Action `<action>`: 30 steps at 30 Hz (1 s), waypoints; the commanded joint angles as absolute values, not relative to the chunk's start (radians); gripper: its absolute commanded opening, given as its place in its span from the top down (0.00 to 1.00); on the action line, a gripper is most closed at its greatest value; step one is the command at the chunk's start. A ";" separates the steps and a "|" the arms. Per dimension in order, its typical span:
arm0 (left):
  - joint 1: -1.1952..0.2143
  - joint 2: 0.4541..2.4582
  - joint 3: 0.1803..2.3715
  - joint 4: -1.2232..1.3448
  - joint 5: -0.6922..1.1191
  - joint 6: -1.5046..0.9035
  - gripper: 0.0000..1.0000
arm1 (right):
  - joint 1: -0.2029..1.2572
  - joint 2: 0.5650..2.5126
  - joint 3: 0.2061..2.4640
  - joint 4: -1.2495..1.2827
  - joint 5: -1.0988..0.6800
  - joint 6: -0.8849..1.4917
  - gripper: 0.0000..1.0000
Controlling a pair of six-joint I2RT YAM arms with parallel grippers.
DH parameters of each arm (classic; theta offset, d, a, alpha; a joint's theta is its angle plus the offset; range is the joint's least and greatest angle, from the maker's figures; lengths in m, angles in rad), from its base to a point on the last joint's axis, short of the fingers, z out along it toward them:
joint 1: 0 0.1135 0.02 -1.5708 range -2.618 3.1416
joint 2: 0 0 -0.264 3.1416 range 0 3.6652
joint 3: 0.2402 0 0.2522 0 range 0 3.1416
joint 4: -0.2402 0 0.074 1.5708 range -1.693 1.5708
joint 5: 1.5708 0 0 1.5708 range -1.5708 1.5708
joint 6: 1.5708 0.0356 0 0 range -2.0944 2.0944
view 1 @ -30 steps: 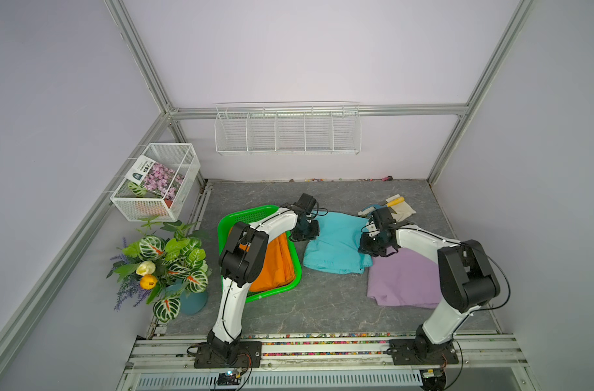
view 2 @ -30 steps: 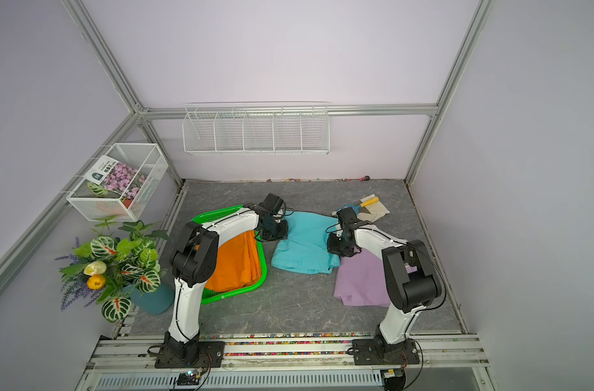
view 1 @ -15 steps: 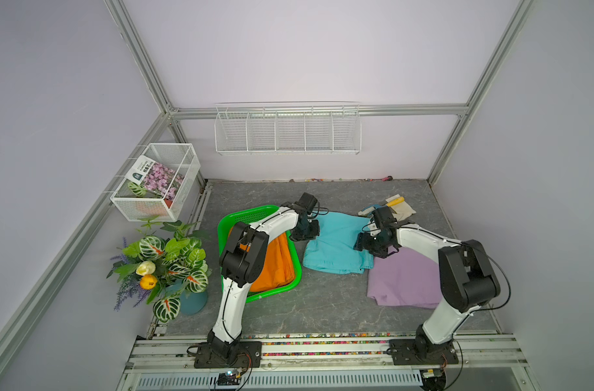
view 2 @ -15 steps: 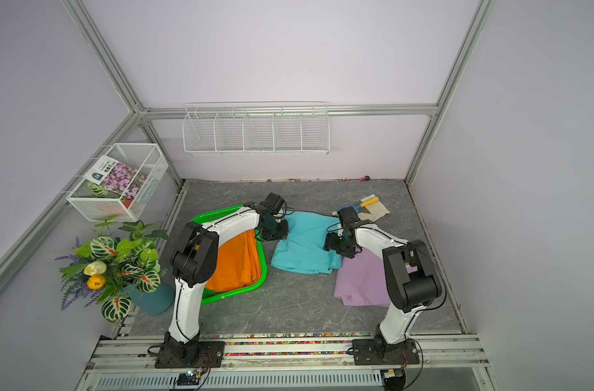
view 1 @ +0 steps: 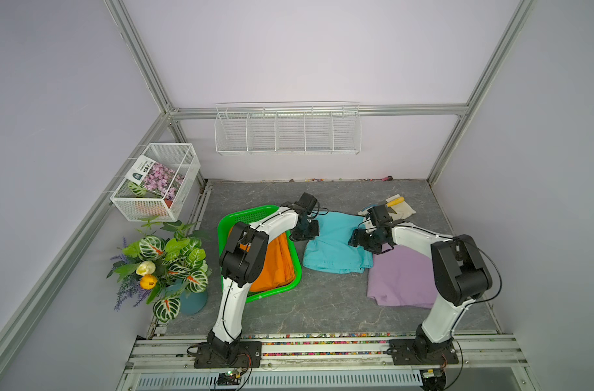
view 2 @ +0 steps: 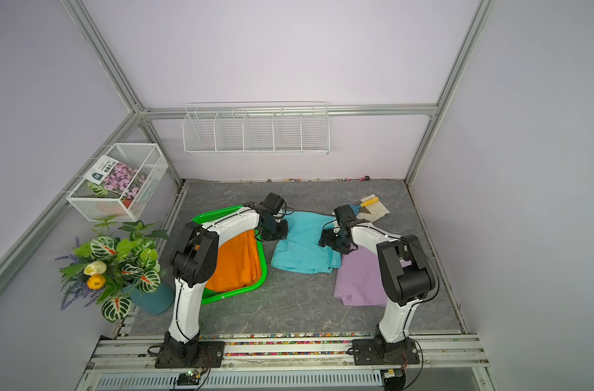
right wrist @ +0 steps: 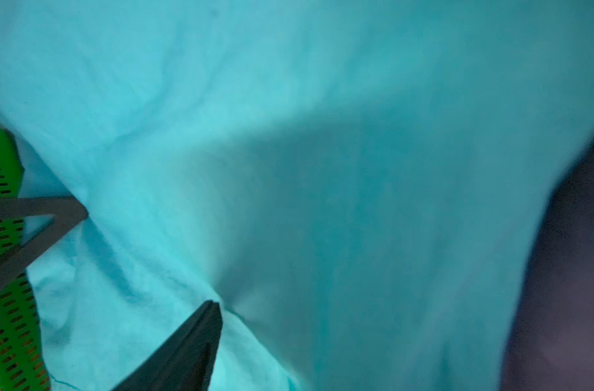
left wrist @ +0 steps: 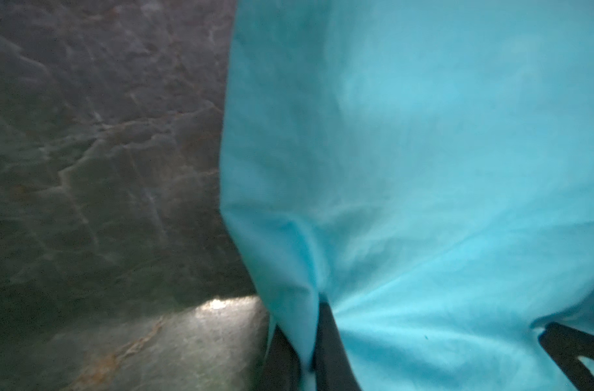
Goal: Put the folded long pants in the basket
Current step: Pick up the long pant at the center of the board, then place the long pant in the basket.
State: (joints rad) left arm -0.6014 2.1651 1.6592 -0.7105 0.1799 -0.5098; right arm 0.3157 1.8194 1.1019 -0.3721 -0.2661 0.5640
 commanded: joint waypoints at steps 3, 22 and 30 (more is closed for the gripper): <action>-0.606 2.197 1.694 -0.732 0.187 -0.497 1.00 | 0.384 1.915 1.083 -0.357 -0.320 0.616 0.28; -0.609 2.103 1.744 -0.696 0.299 -0.541 1.00 | 0.342 1.823 1.189 -0.385 -0.380 0.637 1.00; -0.616 2.048 1.814 -0.731 0.336 -0.547 1.00 | 0.342 1.770 1.264 -0.457 -0.372 0.615 1.00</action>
State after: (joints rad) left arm -0.5976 2.1025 1.7668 -0.7414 0.2687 -0.5396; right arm 0.3290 1.8141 1.2236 -0.4335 -0.3481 0.6415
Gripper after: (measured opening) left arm 0.077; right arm 0.155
